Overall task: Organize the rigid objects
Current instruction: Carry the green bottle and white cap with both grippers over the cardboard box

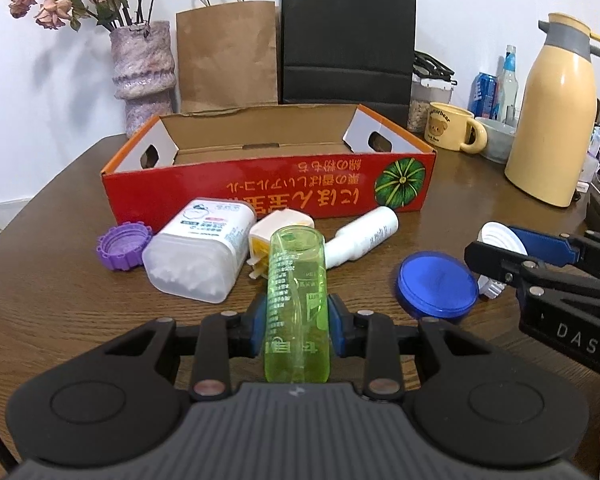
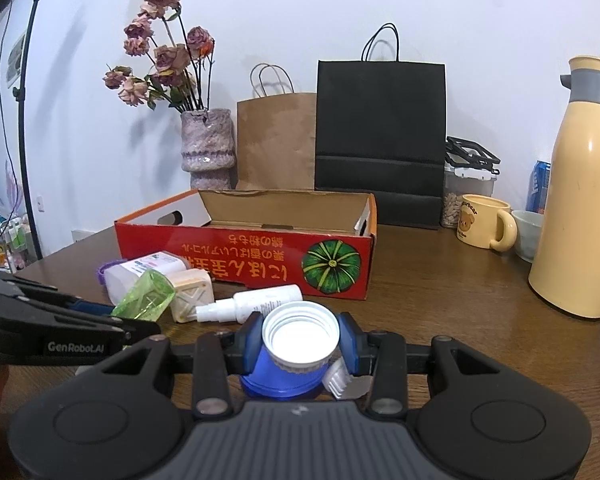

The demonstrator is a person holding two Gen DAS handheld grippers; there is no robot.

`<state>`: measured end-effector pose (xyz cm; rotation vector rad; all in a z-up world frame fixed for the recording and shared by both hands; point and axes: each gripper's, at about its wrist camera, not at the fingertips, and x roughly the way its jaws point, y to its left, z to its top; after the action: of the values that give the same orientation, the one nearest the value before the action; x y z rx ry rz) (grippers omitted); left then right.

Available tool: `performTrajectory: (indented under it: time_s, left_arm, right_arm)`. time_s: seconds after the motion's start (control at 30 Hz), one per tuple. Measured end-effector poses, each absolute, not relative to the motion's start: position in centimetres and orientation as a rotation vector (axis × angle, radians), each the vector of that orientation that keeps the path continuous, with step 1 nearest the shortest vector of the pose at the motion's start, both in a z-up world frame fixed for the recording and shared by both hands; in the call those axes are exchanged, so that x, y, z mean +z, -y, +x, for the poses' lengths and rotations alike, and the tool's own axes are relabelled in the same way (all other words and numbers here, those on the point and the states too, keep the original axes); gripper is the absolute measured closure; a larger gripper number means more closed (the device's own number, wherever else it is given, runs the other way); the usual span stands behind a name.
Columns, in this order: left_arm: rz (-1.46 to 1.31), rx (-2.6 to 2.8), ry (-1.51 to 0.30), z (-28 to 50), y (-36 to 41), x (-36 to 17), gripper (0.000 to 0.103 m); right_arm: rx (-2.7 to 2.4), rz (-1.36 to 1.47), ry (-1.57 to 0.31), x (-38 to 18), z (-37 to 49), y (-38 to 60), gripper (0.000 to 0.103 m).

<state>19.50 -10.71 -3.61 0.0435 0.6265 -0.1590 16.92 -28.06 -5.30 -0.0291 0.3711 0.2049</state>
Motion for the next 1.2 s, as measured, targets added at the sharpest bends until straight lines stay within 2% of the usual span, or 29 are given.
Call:
performTrajectory:
  time_s: [1.2]
  left_arm:
    - [-0.048,-0.114,-0.472,21.3,6.6,2.4,0.071]
  right_arm:
    - [0.212,-0.017,-0.283,-0.5,19.4,23.6,0.064]
